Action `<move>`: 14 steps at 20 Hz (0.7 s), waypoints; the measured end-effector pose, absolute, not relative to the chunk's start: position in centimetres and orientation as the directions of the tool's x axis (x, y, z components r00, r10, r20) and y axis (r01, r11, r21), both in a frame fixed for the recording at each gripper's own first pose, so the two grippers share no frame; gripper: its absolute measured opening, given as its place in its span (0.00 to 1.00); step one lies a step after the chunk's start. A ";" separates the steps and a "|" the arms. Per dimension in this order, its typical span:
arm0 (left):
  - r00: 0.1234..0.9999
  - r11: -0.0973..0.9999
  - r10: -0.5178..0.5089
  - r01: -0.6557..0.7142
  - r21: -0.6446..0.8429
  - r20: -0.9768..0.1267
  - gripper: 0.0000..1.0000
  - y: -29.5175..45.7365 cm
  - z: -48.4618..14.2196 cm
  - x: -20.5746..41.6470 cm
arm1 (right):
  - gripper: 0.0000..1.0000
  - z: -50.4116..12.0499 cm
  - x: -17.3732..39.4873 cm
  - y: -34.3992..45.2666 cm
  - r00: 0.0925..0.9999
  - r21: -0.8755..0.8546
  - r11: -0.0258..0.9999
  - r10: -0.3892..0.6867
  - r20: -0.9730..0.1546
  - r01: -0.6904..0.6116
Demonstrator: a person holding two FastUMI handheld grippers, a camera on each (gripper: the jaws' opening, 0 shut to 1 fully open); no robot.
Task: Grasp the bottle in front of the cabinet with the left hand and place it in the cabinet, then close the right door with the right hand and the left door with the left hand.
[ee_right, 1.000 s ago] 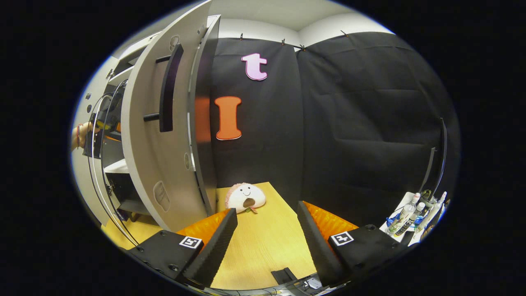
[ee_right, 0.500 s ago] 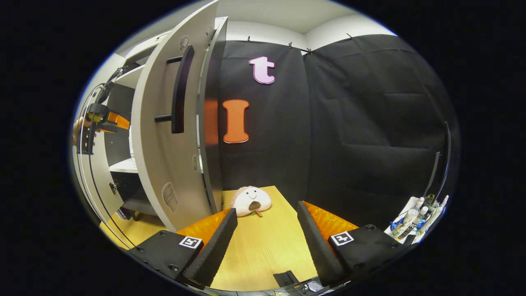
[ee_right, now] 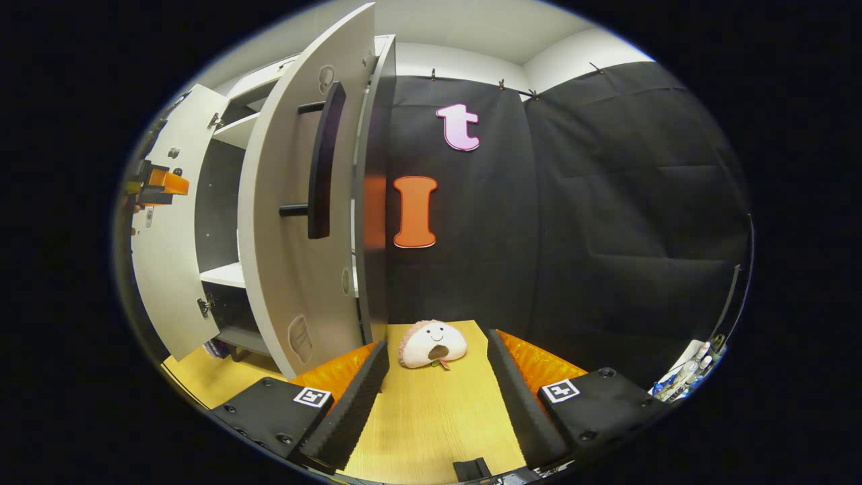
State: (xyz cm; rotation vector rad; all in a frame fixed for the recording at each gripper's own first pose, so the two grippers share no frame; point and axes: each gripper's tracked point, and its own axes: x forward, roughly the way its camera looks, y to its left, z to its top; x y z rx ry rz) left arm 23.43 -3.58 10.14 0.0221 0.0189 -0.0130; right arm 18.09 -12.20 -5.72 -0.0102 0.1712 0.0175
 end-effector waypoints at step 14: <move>0.999 0.998 0.029 -0.030 0.054 0.030 0.93 2.4 7.9 11.7 | 0.98 -7.0 18.2 -8.0 0.980 0.009 0.999 0.050 -0.193 -0.049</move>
